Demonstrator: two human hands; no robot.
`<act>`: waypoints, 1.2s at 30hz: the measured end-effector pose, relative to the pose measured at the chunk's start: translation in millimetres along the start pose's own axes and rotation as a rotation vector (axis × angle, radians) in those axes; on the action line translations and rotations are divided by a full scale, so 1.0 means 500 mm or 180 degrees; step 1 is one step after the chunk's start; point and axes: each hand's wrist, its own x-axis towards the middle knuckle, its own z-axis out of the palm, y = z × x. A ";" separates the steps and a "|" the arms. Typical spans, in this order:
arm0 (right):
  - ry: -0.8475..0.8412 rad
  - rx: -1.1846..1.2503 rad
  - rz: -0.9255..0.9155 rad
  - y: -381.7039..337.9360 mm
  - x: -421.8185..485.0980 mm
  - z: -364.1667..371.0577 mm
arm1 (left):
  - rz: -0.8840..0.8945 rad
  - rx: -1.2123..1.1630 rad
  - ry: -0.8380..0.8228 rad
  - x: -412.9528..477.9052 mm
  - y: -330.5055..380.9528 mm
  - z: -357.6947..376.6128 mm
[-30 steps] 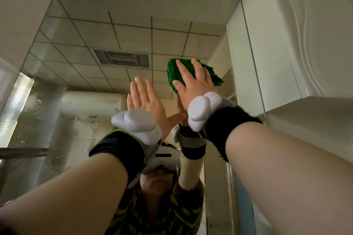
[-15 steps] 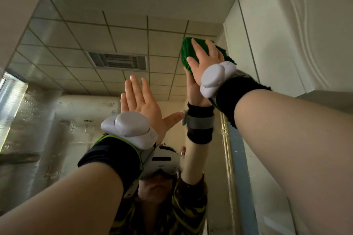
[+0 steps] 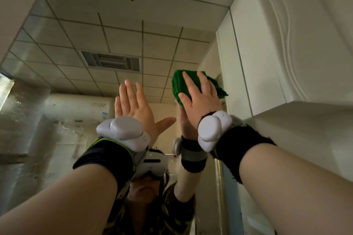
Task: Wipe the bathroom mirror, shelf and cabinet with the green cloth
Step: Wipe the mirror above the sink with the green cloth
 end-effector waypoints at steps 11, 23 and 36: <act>0.0321 -0.0104 0.0172 0.018 0.076 -0.017 | -0.0010 -0.0023 0.0027 0.009 -0.002 0.014; 0.0461 -0.0041 0.0298 0.059 0.137 -0.007 | -0.0013 0.0111 -0.0130 0.012 -0.006 0.011; 0.0259 -0.0007 0.0221 0.039 -0.003 -0.031 | -0.0077 0.0078 -0.0207 0.006 0.005 -0.003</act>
